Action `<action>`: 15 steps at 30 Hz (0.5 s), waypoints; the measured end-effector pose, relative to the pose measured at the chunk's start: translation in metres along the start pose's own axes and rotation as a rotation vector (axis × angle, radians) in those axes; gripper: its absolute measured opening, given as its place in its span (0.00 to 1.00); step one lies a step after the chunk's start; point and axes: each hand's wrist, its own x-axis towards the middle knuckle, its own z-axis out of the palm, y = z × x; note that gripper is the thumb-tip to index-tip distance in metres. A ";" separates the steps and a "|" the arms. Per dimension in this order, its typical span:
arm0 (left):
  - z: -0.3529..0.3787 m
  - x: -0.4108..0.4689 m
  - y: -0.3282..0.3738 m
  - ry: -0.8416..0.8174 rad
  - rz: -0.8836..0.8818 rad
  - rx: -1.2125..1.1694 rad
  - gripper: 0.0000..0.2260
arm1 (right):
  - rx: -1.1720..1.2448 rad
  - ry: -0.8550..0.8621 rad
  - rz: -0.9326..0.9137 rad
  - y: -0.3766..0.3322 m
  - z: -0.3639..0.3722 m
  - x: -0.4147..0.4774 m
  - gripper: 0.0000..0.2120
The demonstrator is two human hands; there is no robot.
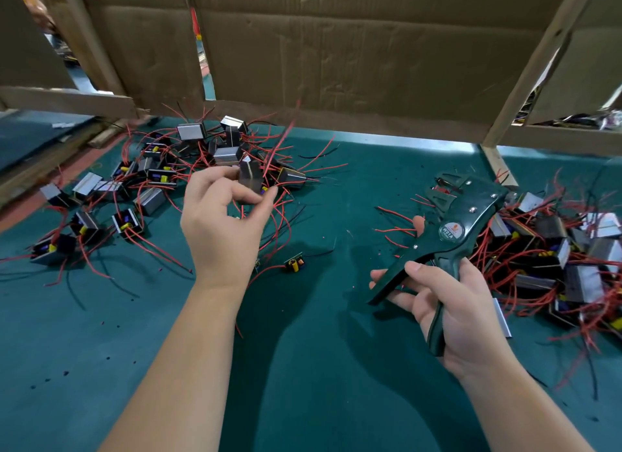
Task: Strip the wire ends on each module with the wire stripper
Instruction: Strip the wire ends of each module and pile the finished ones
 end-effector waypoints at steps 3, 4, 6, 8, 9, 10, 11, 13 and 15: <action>-0.004 0.004 0.018 -0.005 -0.370 -0.481 0.18 | 0.000 -0.037 -0.006 0.001 0.002 -0.001 0.16; -0.006 0.004 0.024 -0.082 -0.536 -0.752 0.17 | -0.002 -0.047 -0.011 0.001 0.002 -0.001 0.17; -0.007 0.004 0.031 -0.254 -0.756 -1.061 0.15 | -0.011 -0.067 -0.011 0.002 0.003 0.000 0.22; -0.006 0.001 0.035 -0.414 -0.833 -1.081 0.14 | -0.011 -0.094 0.002 0.002 0.003 0.000 0.26; -0.004 -0.001 0.036 -0.476 -0.846 -1.054 0.11 | 0.001 -0.108 0.011 0.002 0.003 0.000 0.25; -0.003 -0.003 0.038 -0.530 -0.854 -1.021 0.08 | 0.018 -0.120 0.024 0.002 0.004 0.000 0.24; -0.001 -0.006 0.040 -0.573 -0.858 -0.978 0.08 | 0.033 -0.131 0.039 0.001 0.004 -0.001 0.24; 0.002 -0.010 0.042 -0.630 -0.841 -0.885 0.11 | 0.063 -0.153 0.079 0.000 0.004 -0.001 0.25; 0.005 -0.015 0.044 -0.688 -0.757 -0.794 0.13 | 0.102 -0.185 0.134 -0.002 0.005 -0.001 0.26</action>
